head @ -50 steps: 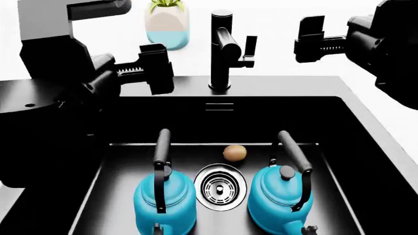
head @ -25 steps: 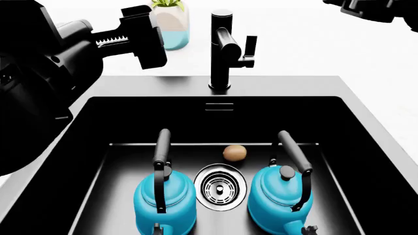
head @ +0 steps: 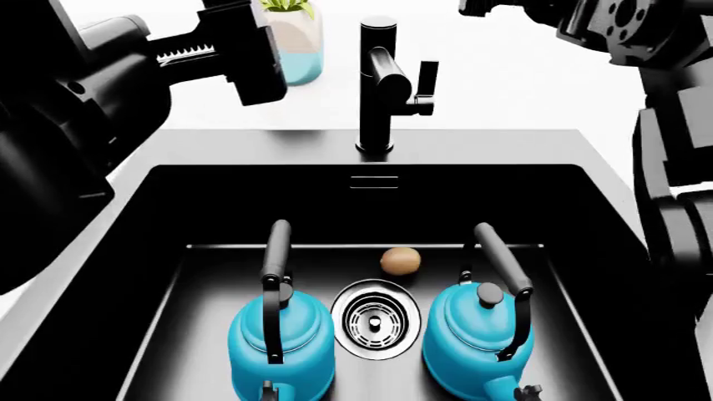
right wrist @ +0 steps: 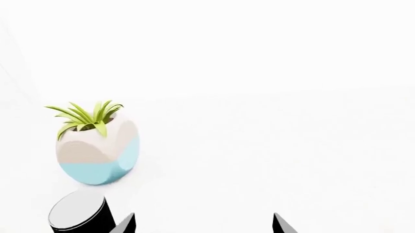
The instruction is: Pick the kettle non electric and kettle non electric and place them in the sink. Then turn on the water.
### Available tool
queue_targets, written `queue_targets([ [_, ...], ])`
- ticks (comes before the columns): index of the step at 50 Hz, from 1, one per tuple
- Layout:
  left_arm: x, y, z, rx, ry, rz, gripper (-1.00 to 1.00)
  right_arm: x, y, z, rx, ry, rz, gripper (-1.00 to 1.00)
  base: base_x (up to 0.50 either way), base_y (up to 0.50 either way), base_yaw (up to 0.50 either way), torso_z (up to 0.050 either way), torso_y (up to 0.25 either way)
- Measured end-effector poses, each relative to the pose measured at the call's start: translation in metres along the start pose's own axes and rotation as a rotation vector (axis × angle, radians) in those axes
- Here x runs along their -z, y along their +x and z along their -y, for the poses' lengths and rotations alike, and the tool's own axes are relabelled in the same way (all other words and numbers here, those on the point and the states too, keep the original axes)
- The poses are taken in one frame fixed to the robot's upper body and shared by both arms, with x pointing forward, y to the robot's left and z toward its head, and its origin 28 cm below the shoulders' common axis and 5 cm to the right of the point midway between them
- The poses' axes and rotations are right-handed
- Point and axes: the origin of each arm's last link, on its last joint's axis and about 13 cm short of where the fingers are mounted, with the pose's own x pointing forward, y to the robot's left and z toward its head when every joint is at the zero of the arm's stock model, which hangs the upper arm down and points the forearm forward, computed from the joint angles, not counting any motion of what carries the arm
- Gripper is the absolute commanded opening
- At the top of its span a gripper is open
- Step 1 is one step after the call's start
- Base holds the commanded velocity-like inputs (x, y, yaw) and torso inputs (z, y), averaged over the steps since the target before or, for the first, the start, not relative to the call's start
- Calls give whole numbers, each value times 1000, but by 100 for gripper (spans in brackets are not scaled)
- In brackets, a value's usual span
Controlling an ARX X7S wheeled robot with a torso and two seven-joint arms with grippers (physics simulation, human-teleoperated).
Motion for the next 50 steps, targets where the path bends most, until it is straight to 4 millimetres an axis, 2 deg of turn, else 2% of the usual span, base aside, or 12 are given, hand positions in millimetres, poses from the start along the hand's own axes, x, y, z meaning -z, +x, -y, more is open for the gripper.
queue_targets([
  [25, -3, -5, 1, 55, -56, 1, 100, 28, 13, -6, -46, 11, -45, 100, 0, 0, 0, 0, -10],
  [38, -3, -7, 2, 82, -45, 23, 100, 27, 14, -11, -75, 5, -28, 100, 0, 0, 0, 0, -250],
  [50, -2, -7, 3, 88, -55, 10, 100, 16, 13, -17, -116, -12, 9, 100, 0, 0, 0, 0, 0],
])
